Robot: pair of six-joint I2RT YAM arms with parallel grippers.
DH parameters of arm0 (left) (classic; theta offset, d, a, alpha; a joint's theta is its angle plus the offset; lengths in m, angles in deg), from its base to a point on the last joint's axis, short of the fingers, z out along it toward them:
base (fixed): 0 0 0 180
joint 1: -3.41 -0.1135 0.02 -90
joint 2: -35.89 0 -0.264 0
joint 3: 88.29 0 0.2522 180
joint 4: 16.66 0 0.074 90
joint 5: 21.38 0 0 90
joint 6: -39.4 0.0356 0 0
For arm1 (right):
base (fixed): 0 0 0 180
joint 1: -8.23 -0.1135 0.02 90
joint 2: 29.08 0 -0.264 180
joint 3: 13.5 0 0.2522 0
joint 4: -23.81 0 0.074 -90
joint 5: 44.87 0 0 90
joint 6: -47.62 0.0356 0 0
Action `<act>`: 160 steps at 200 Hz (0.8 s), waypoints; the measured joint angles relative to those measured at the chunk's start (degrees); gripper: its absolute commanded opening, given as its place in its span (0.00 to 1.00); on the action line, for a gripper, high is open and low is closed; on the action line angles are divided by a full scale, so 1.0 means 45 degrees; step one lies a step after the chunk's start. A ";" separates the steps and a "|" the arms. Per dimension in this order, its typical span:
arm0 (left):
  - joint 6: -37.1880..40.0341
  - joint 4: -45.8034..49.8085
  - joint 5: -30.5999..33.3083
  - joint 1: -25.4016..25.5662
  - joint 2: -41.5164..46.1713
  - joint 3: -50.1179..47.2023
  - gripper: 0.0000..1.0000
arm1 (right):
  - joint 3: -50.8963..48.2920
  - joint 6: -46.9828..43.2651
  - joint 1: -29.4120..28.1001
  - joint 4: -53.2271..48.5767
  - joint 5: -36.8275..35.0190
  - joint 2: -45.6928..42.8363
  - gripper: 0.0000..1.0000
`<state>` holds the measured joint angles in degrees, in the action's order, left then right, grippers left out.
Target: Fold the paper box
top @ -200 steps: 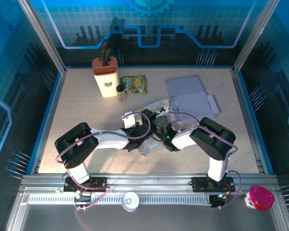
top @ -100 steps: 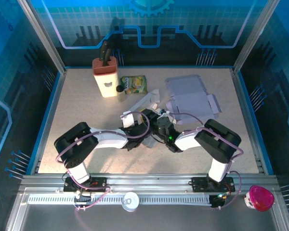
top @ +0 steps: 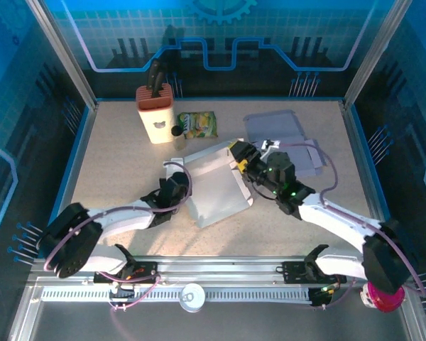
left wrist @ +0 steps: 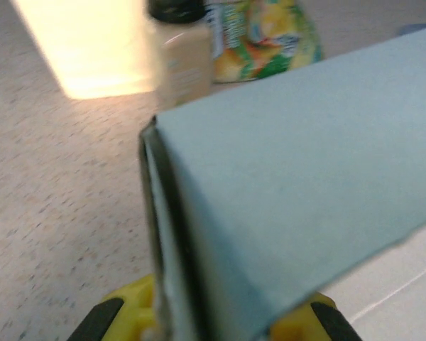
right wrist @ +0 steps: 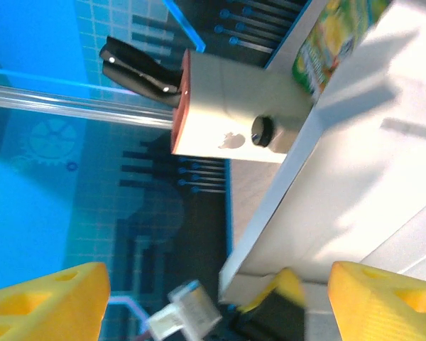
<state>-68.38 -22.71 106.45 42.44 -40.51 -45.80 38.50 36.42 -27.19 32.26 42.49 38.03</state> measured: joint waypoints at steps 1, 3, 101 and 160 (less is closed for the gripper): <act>0.0053 -0.0005 -0.0068 -0.0010 0.0044 -0.0010 0.00 | 0.0010 -0.0058 0.0029 -0.0092 -0.0010 -0.0058 0.81; 0.0194 -0.0029 -0.0253 -0.0039 0.0146 -0.0039 0.00 | 0.0034 -0.0194 0.0097 -0.0306 -0.0005 -0.0204 0.81; 0.3381 -0.0301 -0.4046 -0.1035 0.0840 -0.0034 0.00 | 0.0811 -0.3779 0.2059 -0.6484 0.0457 -0.3385 0.80; 0.3419 0.0160 -0.4143 -0.1078 0.0335 0.0330 0.00 | 0.0811 -0.5561 0.3832 -0.6785 0.2336 -0.2506 0.58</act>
<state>-52.99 -21.99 87.80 37.59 -39.00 -44.32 42.15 11.40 -9.94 1.73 53.01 26.75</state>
